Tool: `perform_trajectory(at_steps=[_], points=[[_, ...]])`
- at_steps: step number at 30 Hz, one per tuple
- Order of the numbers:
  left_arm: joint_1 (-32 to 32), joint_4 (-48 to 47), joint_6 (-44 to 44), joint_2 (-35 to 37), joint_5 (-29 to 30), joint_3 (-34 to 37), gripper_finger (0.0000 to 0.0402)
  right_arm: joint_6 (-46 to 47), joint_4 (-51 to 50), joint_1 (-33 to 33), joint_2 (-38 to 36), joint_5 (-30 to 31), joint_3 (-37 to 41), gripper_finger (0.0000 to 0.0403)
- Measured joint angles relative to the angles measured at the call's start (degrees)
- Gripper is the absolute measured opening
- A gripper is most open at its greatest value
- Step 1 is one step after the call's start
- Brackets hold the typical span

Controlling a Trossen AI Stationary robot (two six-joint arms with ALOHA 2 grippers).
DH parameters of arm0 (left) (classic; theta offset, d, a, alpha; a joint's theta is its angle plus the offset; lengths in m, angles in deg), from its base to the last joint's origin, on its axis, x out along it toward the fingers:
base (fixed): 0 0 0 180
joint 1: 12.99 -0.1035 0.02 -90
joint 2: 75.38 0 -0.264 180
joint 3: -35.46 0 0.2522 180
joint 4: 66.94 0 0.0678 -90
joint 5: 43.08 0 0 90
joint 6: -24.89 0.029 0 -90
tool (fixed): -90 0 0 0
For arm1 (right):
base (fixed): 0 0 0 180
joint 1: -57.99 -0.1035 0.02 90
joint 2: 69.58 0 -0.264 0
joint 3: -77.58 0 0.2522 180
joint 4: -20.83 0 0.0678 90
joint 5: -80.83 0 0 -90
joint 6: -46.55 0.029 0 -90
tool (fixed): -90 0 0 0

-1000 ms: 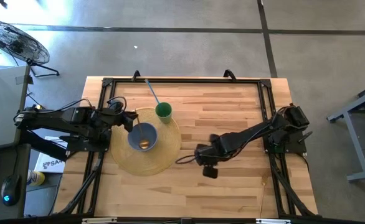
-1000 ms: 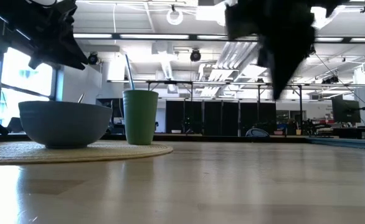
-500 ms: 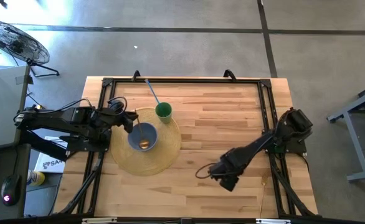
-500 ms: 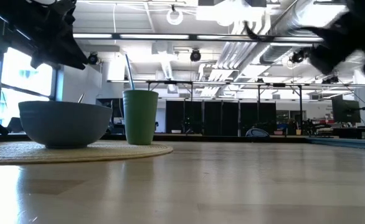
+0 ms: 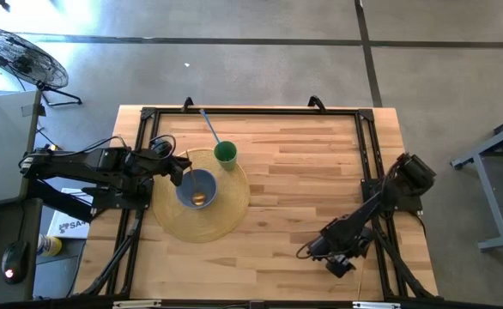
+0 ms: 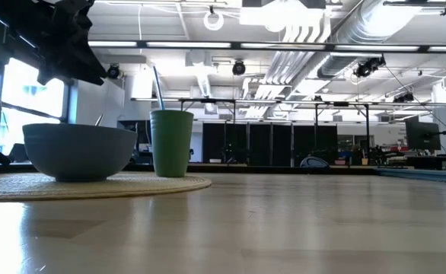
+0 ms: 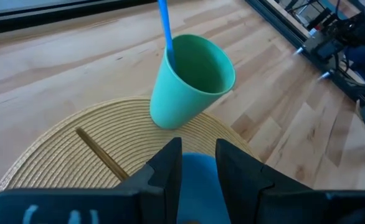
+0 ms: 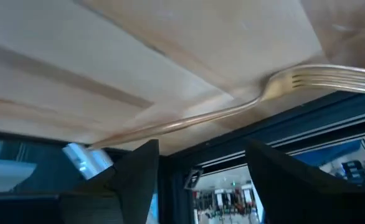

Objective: Pick & Place Utensil
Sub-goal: Put the gold fork into the blue bowl on the brown mat

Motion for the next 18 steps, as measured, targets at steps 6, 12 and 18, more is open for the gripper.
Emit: perform_trajectory(at_steps=[6, 12, 18], points=[[0.0, 0.0, 0.0, 0.0, -0.1, 0.0, 0.0096, 5.7, 10.3, -2.5, -3.3, -0.9, 5.5, 0.0223], [0.0, 0.0, 0.0, 0.0, -1.1, 0.0, 0.0096, 16.8, 22.8, -5.1, -9.5, 1.6, 12.8, 0.0208], [0.0, 0.3, -0.4, 0.0, -1.7, 0.0, 0.0096, 28.0, 30.1, -7.0, -14.2, 7.0, 19.0, 0.0196]])
